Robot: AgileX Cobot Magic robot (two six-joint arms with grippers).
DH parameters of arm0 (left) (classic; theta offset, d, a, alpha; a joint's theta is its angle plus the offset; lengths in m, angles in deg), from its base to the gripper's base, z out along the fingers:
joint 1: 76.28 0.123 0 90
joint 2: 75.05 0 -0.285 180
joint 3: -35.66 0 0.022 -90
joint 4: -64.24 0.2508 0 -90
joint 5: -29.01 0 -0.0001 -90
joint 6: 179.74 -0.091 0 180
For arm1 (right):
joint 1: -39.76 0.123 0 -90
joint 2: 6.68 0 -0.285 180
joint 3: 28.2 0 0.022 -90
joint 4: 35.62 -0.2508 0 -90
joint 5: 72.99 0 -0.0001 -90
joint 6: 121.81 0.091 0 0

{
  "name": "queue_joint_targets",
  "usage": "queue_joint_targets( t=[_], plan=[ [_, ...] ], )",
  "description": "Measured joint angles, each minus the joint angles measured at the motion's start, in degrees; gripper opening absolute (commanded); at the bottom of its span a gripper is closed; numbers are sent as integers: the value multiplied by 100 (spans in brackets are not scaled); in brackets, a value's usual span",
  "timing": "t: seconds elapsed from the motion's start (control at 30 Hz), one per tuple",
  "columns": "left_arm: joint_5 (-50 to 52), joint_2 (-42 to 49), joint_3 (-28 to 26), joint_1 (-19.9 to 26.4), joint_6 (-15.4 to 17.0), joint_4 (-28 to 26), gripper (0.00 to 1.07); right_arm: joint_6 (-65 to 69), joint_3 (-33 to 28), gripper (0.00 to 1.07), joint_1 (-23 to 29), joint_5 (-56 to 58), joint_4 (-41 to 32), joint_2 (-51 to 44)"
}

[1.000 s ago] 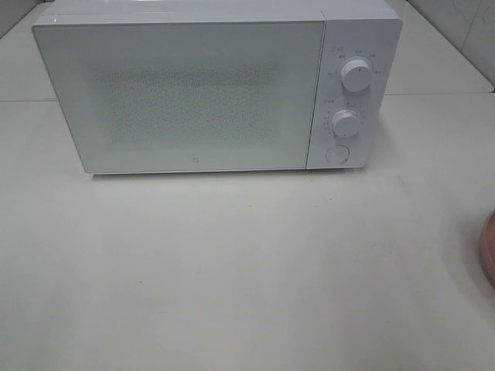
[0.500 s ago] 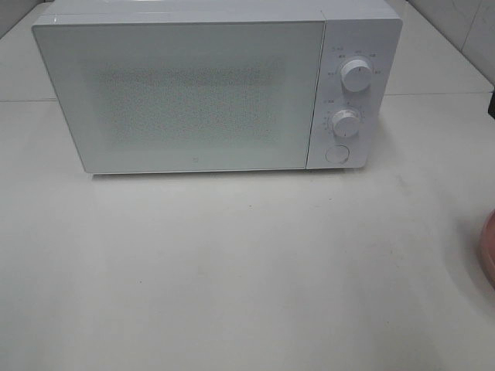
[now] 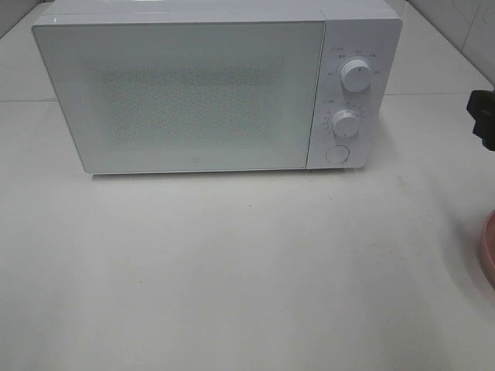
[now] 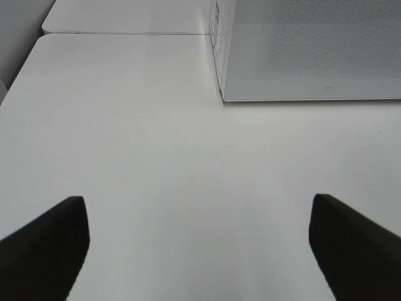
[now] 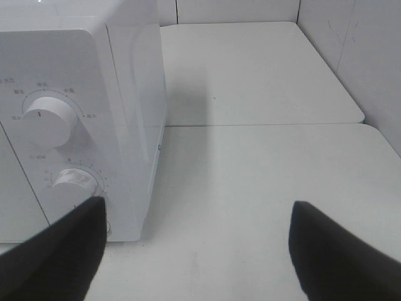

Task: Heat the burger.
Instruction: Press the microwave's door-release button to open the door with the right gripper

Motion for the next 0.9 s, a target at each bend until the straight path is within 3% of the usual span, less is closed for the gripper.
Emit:
queue_joint_targets(
  t=[0.27, 0.43, 0.63, 0.7, 0.9],
  plan=[
    [0, 0, 0, 0, 0, 0, 87, -837, 0, 76, 900, -751, -705, 653],
    [0, 0, 0, 0, 0, 0, 87, -1639, 0, 76, 1759, -1553, -1891, 1169],
    [0, 0, 0, 0, 0, 0, 87, -2177, 6, 76, 2309, -2149, -2710, 1455],
    [0, 0, 0, 0, 0, 0, 87, -2538, 6, 76, 2853, -2756, -3507, 1782],
    [0, 0, 0, 0, 0, 0, 87, -2595, 11, 76, 3398, -3380, -4183, 2149]
  ],
)
